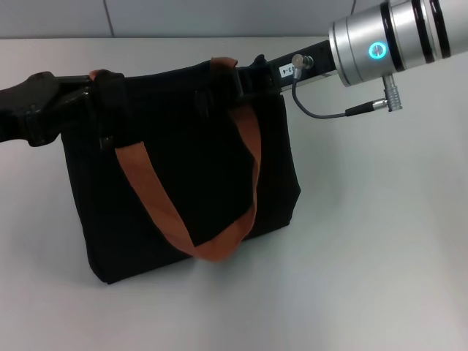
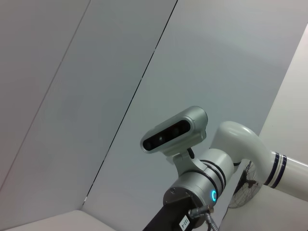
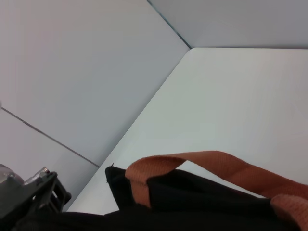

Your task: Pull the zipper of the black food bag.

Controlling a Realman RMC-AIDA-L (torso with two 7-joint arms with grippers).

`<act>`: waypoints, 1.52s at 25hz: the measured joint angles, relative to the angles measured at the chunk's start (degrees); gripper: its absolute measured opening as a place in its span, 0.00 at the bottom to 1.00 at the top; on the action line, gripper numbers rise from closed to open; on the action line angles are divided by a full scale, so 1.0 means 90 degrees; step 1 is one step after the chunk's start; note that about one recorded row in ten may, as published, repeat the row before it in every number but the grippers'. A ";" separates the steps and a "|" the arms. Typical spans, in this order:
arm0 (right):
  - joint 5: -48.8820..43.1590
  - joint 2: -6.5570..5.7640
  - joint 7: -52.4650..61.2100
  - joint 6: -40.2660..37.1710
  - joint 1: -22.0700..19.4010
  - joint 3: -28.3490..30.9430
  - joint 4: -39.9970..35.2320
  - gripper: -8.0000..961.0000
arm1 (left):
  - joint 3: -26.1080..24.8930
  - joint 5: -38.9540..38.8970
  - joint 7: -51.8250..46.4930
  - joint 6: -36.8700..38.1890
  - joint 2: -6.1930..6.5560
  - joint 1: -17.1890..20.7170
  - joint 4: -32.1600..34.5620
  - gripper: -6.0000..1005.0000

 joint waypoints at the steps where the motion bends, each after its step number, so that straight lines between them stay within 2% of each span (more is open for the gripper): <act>1: 0.0014 -0.0007 -0.0012 -0.0086 -0.0002 0.0006 -0.0003 0.20 | 0.0000 0.0000 0.0015 0.0000 0.0000 0.0011 -0.0006 0.03; 5: 0.0067 -0.0017 -0.0019 -0.0306 -0.0004 0.0158 -0.0042 0.10 | -0.0013 -0.0005 0.0021 0.0000 0.0000 0.0018 -0.0014 0.03; 9: 0.0081 -0.0072 -0.0021 -0.0614 -0.0005 0.0580 -0.0087 0.06 | -0.0026 -0.0008 0.0024 0.0004 -0.0001 0.0022 -0.0023 0.03; 11: 0.0081 -0.0153 0.0003 -0.0754 0.0041 0.0786 -0.0095 0.04 | -0.0043 -0.0008 0.0024 0.0010 0.0000 0.0023 -0.0026 0.03; 16: 0.0075 -0.0223 0.0060 -0.0749 0.0091 0.0825 -0.0078 0.01 | -0.0049 -0.0008 0.0024 0.0014 0.0000 0.0023 -0.0028 0.03; 28: 0.0051 -0.0230 0.0053 -0.0696 0.0115 0.0845 -0.0050 0.01 | -0.0049 -0.0007 0.0024 0.0013 0.0000 -0.0010 -0.0019 0.03; 38: -0.0034 -0.0199 0.0013 -0.1090 0.0094 0.0653 -0.0037 0.02 | -0.0009 -0.0007 0.0024 0.0010 0.0000 -0.0027 -0.0020 0.03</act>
